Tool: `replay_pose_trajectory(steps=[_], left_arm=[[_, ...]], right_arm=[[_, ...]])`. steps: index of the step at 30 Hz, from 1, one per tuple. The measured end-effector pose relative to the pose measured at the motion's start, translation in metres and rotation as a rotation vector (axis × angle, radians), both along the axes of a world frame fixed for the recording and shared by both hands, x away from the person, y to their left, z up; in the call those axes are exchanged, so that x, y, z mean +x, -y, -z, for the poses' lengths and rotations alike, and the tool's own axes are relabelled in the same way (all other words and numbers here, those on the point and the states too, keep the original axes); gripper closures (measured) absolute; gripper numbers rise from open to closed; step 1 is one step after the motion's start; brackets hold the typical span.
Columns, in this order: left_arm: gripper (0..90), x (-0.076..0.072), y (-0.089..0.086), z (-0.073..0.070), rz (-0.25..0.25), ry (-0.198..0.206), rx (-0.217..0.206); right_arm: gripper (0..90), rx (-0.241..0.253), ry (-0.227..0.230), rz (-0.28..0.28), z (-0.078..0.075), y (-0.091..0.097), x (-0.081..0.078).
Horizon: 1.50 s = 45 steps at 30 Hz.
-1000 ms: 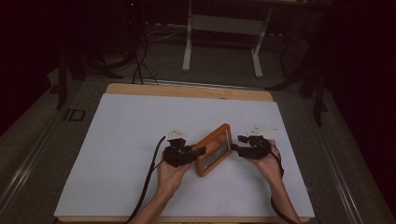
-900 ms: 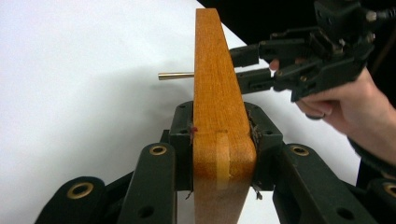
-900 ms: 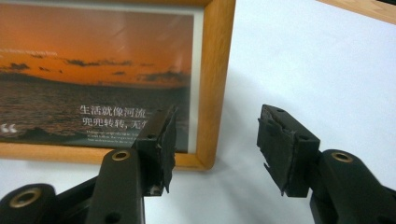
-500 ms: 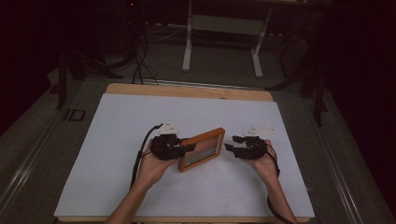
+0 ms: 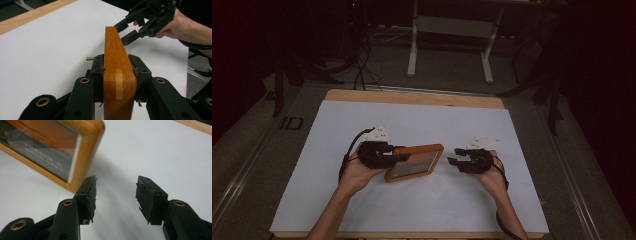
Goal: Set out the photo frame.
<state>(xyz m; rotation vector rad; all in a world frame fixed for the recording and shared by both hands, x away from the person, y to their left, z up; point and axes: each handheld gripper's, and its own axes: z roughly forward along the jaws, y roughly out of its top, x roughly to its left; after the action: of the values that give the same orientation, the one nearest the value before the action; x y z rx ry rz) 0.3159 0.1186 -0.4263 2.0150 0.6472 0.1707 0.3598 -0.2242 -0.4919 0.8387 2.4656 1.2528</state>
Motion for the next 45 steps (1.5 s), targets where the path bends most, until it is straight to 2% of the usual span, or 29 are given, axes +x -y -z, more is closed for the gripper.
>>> replay_pose_trajectory(steps=[5,11,14,15,18,22,29,34,39,43,45], left_arm=[[69.0,-0.001,-0.007,-0.004,0.025,0.015,0.008],[68.9,-0.005,-0.016,-0.015,0.089,0.01,0.019],[68.8,-0.005,-0.012,-0.014,0.108,0.004,0.057],[68.8,-0.004,-0.012,-0.014,0.112,0.004,0.043],[68.7,-0.002,-0.01,-0.014,0.128,0.0,0.04],[68.5,0.002,-0.006,-0.015,0.121,-0.007,0.039],[68.2,0.012,-0.002,-0.013,0.101,-0.009,-0.008],[68.0,0.014,0.007,-0.015,0.098,0.016,-0.006],[68.0,0.019,0.02,-0.017,0.122,0.029,-0.006],[67.2,0.024,0.031,-0.02,0.192,0.007,-0.009],[66.7,0.025,0.035,-0.021,0.205,0.002,-0.004]], right_arm=[[50.0,0.0,-0.001,-0.011,0.0,-0.003,-0.001],[50.1,-0.001,0.004,-0.02,-0.002,-0.003,-0.003],[50.1,-0.001,0.003,-0.029,-0.001,-0.003,-0.003],[50.1,-0.003,0.005,-0.031,-0.002,-0.004,-0.003],[50.1,-0.002,0.016,-0.048,-0.005,-0.005,-0.005],[50.1,0.013,0.031,-0.075,-0.012,-0.004,-0.008],[49.4,0.036,0.058,-0.138,-0.025,-0.004,-0.015],[47.0,0.045,0.082,-0.166,-0.031,-0.011,-0.016],[45.2,0.057,0.094,-0.212,-0.037,-0.027,-0.015],[41.5,0.048,0.1,-0.263,-0.04,-0.042,-0.013],[40.6,0.044,0.103,-0.28,-0.042,-0.049,-0.012]])
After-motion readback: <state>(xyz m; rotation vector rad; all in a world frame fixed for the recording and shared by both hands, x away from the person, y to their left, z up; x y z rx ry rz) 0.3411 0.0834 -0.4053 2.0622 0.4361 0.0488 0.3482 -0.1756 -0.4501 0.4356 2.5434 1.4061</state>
